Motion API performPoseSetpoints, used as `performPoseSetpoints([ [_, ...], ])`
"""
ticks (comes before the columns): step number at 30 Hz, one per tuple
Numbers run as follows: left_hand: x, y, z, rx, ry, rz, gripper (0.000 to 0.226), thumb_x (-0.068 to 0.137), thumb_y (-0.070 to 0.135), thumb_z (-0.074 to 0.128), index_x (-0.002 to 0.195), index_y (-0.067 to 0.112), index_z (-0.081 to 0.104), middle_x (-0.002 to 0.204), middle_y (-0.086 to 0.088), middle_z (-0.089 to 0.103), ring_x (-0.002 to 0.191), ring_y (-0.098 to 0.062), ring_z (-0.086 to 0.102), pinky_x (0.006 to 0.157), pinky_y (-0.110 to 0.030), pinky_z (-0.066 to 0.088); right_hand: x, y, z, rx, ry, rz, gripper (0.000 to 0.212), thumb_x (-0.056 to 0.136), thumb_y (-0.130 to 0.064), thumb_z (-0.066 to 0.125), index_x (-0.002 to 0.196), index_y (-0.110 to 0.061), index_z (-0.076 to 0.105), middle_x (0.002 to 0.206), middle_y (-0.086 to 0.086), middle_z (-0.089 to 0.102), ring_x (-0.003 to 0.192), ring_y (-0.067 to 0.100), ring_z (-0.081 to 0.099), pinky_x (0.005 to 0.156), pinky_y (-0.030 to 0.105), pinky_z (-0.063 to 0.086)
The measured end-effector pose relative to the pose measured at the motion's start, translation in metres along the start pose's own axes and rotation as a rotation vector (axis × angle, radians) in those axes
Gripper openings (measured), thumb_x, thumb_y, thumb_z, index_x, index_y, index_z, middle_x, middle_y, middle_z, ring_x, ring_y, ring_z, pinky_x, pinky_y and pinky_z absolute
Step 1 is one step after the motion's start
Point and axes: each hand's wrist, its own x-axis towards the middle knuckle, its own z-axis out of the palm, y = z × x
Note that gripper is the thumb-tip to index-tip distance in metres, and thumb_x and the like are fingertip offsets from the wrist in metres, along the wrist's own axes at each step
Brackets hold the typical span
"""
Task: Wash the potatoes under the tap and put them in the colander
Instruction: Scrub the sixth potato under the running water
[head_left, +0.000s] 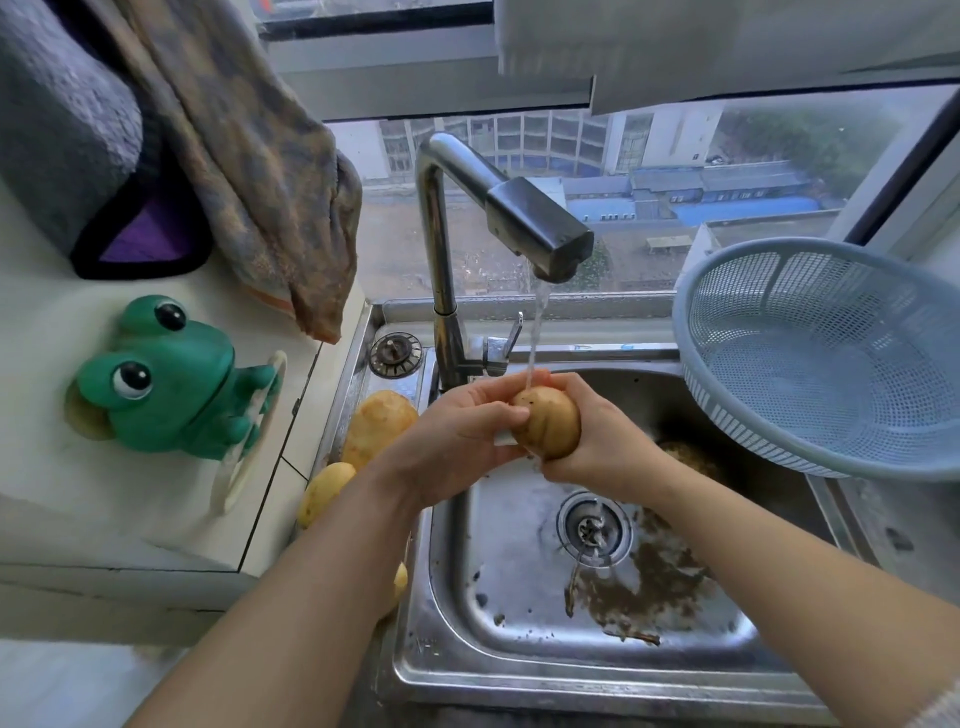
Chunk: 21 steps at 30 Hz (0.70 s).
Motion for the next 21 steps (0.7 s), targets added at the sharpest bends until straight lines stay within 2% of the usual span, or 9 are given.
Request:
performPoseSetpoints([
  [3,0.001,-0.002,0.001,0.007,0.062,0.012,0.039,0.077,0.003,0.056,0.113,0.012,0.069,0.118,-0.016,0.059,0.108,-0.029,0.058,0.094,-0.042,0.052,0.002,0.0,0.002,-0.02,0.007,-0.006,0.072,0.068,0.0,0.076,0.12,-0.035,0.04,0.1,-0.005,0.054,0.082,0.006,0.056,0.059,0.008,0.045],
  [6,0.004,-0.005,0.007,-0.001,0.141,0.017,0.037,0.074,0.005,0.056,0.109,0.012,0.07,0.115,-0.017,0.057,0.103,-0.03,0.055,0.09,-0.042,0.052,0.002,0.001,0.002,-0.043,0.029,-0.009,0.073,0.067,0.001,0.075,0.127,-0.025,0.045,0.104,-0.001,0.055,0.085,0.011,0.055,0.063,0.01,0.043],
  [10,0.002,-0.004,0.005,-0.056,0.12,-0.003,0.039,0.074,0.004,0.056,0.11,0.01,0.071,0.116,-0.018,0.058,0.104,-0.031,0.055,0.089,-0.04,0.053,0.001,0.0,0.001,-0.063,0.006,-0.024,0.075,0.067,0.001,0.075,0.131,-0.023,0.044,0.106,-0.001,0.053,0.086,0.007,0.054,0.063,0.008,0.043],
  [14,0.003,-0.004,0.008,-0.008,0.162,0.004,0.032,0.081,0.003,0.056,0.108,0.011,0.071,0.119,-0.018,0.058,0.105,-0.03,0.055,0.087,-0.039,0.054,0.002,0.0,0.003,-0.069,0.028,-0.016,0.075,0.067,0.001,0.075,0.13,-0.023,0.044,0.106,0.0,0.053,0.086,0.008,0.053,0.061,0.004,0.041],
  [17,0.002,-0.002,0.006,-0.034,0.115,-0.007,0.038,0.075,0.003,0.055,0.107,0.012,0.072,0.116,-0.017,0.059,0.104,-0.03,0.055,0.088,-0.038,0.054,0.002,0.0,0.002,-0.069,0.021,-0.023,0.075,0.066,0.0,0.075,0.13,-0.025,0.043,0.106,-0.001,0.053,0.085,0.005,0.053,0.061,0.005,0.042],
  [21,0.002,-0.002,0.009,-0.04,0.152,-0.003,0.033,0.083,-0.002,0.053,0.108,0.011,0.071,0.118,-0.018,0.058,0.104,-0.03,0.054,0.084,-0.036,0.055,0.003,-0.001,0.002,-0.089,0.025,-0.02,0.076,0.066,0.0,0.075,0.132,-0.023,0.044,0.107,0.0,0.052,0.088,0.013,0.054,0.063,0.007,0.041],
])
